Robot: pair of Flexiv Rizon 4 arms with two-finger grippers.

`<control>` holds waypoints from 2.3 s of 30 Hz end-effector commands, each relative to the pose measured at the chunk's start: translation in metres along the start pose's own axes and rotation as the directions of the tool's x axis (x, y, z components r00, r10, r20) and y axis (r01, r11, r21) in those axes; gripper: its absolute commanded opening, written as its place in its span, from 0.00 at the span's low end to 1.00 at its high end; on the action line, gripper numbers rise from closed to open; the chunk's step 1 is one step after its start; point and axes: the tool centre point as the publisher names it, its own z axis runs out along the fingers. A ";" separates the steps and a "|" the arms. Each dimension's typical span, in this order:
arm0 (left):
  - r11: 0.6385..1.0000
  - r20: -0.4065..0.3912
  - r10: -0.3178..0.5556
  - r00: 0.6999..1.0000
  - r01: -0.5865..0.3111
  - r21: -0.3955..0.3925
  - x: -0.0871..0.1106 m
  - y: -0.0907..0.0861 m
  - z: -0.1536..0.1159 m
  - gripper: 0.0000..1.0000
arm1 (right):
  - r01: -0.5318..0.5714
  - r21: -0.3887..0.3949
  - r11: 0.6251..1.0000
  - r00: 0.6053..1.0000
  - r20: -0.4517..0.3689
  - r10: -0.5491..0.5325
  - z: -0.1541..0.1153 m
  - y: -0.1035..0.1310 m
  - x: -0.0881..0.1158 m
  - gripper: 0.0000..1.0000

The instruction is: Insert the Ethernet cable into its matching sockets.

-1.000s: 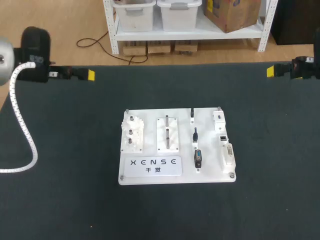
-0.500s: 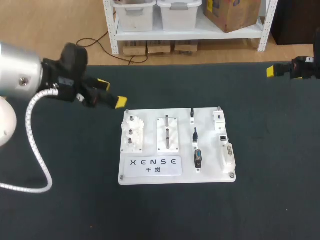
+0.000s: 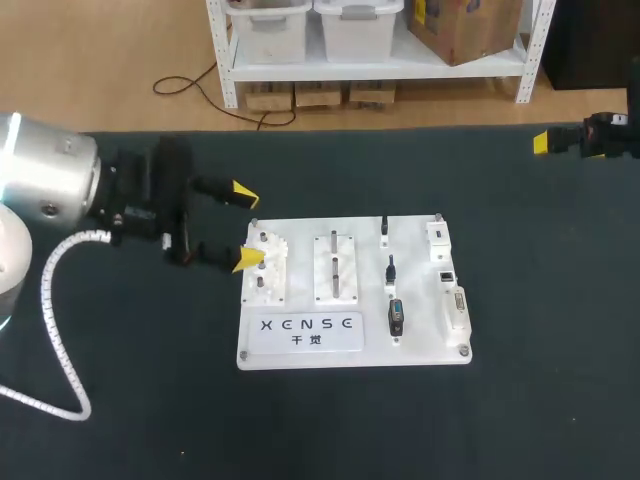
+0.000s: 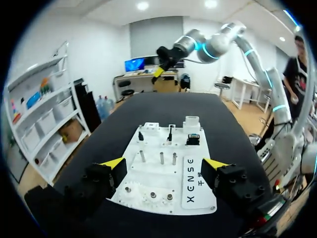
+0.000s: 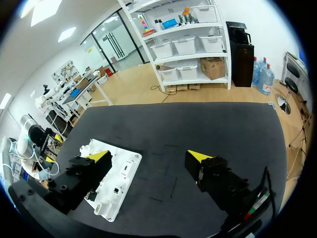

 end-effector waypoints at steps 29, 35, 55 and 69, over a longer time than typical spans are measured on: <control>0.996 0.065 0.025 0.998 -0.030 0.078 0.021 -0.006 0.046 1.00 | 0.000 0.002 1.000 1.000 0.000 0.000 0.000 0.000 0.000 1.00; 0.994 0.043 0.021 0.999 -0.026 0.102 0.021 -0.005 0.047 1.00 | 0.000 0.002 1.000 1.000 0.000 0.000 0.000 0.000 0.000 1.00; 0.994 0.043 0.021 0.999 -0.026 0.102 0.021 -0.005 0.047 1.00 | 0.064 0.037 0.997 0.989 -0.133 -0.059 0.040 0.092 0.007 1.00; 0.994 0.043 0.021 0.999 -0.026 0.102 0.021 -0.005 0.047 1.00 | 0.124 0.200 0.972 0.918 -0.395 -0.036 0.086 0.168 0.065 1.00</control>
